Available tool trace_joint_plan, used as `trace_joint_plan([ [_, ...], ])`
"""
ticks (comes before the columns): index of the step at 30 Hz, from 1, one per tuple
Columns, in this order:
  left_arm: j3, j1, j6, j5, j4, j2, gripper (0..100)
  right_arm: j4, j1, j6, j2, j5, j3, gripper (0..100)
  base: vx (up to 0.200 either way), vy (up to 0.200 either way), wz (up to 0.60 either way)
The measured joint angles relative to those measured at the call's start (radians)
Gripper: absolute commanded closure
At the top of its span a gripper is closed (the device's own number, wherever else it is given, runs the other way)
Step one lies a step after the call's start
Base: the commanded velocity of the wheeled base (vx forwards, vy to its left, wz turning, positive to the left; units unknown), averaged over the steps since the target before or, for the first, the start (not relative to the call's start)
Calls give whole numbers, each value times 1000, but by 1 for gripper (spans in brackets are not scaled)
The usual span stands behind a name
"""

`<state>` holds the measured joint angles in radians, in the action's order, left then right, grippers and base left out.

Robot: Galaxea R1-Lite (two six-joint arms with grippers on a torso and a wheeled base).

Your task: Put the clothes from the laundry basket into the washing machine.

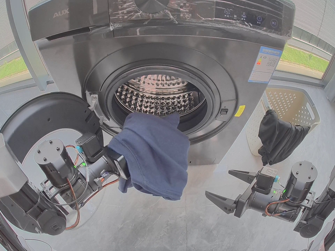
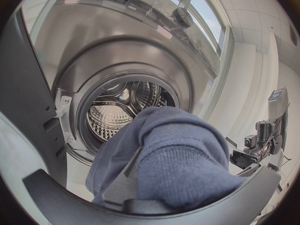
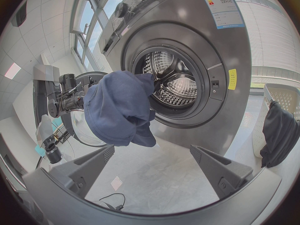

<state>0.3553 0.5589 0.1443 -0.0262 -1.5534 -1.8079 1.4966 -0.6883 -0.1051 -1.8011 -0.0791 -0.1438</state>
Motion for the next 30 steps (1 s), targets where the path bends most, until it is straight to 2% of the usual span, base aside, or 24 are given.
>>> trace_joint_plan([
  [6, -2, 27, -1, 3, 0, -31, 100, 0, -4, 0, -6, 0, 0, 0, 200, 0, 0],
  [21, -4, 89, -6, 11, 1, -66, 100, 1, -15, -2, -16, 1, 0, 0, 0, 0, 0],
  [27, 0, 91, -23, 14, 0, -71, 100, 4, -15, -2, -18, 1, 1, 0, 0, -200, 0],
  [30, 1, 88, -23, 14, 0, -73, 100, 4, -16, -2, -19, 1, 1, 0, 0, 0, 0],
])
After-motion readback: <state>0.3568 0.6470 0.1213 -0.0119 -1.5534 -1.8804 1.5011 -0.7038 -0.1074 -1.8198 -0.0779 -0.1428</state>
